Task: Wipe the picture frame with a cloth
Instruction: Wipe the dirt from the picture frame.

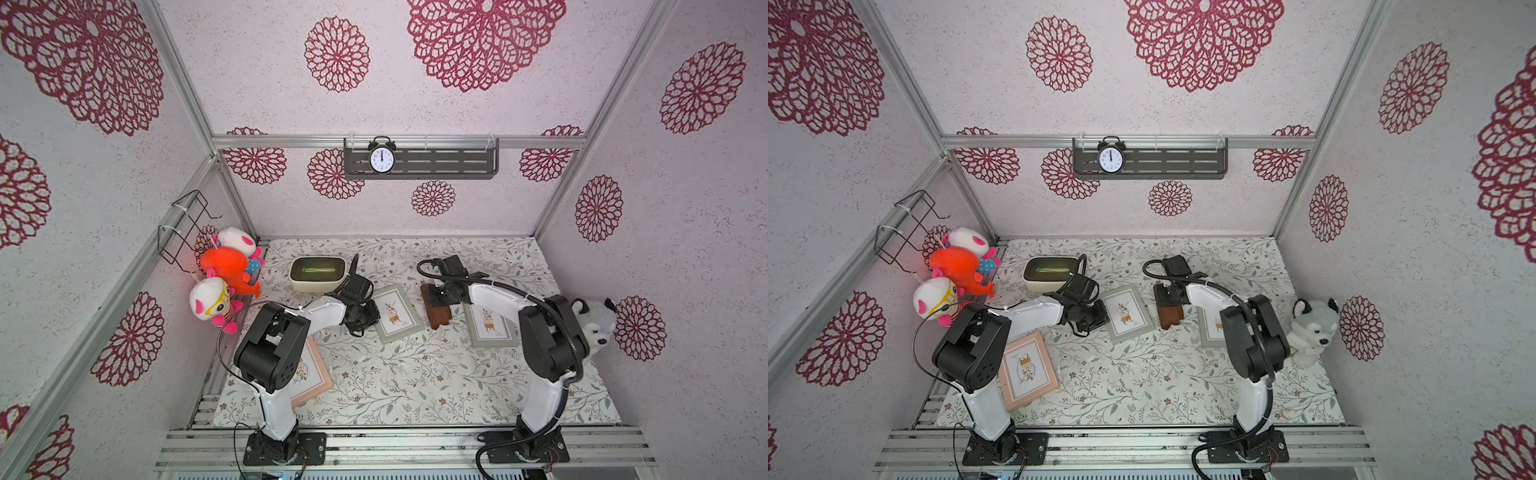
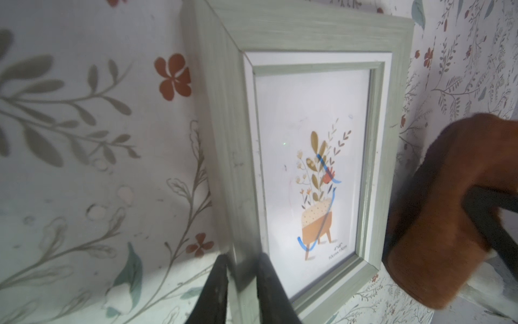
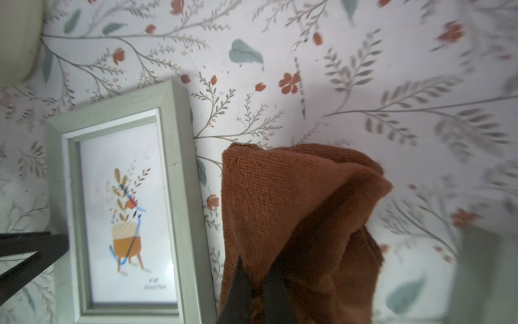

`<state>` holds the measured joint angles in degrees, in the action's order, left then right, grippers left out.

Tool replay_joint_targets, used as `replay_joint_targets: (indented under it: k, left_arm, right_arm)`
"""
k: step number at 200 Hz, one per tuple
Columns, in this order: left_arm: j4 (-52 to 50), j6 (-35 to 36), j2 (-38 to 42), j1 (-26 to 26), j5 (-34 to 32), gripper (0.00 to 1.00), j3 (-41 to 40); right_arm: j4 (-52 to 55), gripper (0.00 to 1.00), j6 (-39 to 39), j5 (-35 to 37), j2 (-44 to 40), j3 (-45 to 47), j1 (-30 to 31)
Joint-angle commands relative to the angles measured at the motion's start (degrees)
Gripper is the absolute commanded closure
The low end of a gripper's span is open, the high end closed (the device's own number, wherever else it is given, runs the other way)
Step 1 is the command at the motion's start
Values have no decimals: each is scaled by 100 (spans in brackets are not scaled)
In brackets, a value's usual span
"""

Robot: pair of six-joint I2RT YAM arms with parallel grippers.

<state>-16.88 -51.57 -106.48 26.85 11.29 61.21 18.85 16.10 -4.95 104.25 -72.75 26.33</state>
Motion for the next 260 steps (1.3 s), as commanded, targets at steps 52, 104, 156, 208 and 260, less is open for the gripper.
replay_joint_targets:
  k: [52, 104, 156, 208, 260]
  left_arm:
    - [-123, -172, -356, 57, -270, 80, -467]
    - [-28, -246, -372, 57, -294, 81, -548]
    - [2, -274, -409, 64, -317, 81, -615]
    - [12, -284, -418, 57, -364, 82, -680]
    - [19, -286, -486, 60, -365, 82, -694]
  right_arm:
    - [-69, 100, 882, -293, -1015, 890, 1344]
    - [-460, 100, 1272, -441, -272, 647, 1858]
    - [-411, 100, 1282, -568, 309, 352, 2050]
    - [-16, 100, 1140, 363, 2, 740, 1716]
    - [-42, 100, 1012, 68, 161, 389, 2126]
